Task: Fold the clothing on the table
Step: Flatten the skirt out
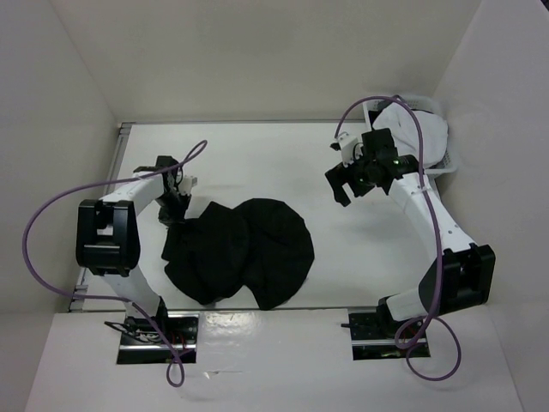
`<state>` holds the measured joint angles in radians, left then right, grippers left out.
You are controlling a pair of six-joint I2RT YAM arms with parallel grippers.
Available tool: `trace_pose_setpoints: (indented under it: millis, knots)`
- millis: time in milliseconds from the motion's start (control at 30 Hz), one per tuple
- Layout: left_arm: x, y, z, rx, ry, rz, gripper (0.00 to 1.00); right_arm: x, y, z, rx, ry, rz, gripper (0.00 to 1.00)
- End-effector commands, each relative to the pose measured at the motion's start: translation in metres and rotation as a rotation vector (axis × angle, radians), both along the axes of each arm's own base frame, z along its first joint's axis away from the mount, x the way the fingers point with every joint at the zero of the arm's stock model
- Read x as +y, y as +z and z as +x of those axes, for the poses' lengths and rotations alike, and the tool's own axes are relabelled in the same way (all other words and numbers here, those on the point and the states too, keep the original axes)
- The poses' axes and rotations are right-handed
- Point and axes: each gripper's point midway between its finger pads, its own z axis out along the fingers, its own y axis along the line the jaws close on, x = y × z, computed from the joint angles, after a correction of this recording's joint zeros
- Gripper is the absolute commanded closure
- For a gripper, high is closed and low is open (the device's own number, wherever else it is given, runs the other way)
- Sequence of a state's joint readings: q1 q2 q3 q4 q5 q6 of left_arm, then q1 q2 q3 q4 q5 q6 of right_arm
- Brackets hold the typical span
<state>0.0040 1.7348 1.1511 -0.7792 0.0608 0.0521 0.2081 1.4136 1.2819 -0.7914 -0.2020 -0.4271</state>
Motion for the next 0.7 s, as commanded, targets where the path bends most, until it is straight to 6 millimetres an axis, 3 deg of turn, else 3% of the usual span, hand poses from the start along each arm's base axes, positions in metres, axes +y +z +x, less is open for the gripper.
trace_pose_setpoints:
  millis: [0, 33, 200, 300, 467, 567, 667]
  knots:
    - [-0.003, -0.005, -0.001, 0.026, -0.025, 0.025, 0.94, -0.003, 0.009, -0.003, -0.032, -0.015, 0.021, 0.02]
    - [-0.007, -0.004, 0.003, 0.022, -0.041, 0.025, 1.0, -0.003, 0.009, -0.003, -0.032, -0.014, 0.021, 0.02]
    - [-0.037, -0.017, 0.018, 0.004, -0.154, 0.054, 1.0, -0.002, 0.012, -0.001, -0.041, -0.014, 0.023, 0.02]
    - [-0.064, -0.004, 0.043, -0.095, -0.225, 0.037, 1.0, -0.006, 0.014, -0.004, -0.05, -0.023, 0.025, 0.02]
    - [-0.109, 0.034, 0.086, -0.264, -0.302, -0.081, 1.0, -0.015, 0.011, -0.011, -0.044, -0.055, 0.022, 0.02]
    - [-0.126, 0.049, 0.106, -0.331, -0.332, -0.149, 1.0, -0.021, 0.013, -0.013, -0.054, -0.072, 0.03, 0.02]
    - [-0.142, 0.099, 0.132, -0.469, -0.358, -0.212, 1.0, -0.029, 0.007, -0.017, -0.036, -0.102, 0.032, 0.02]
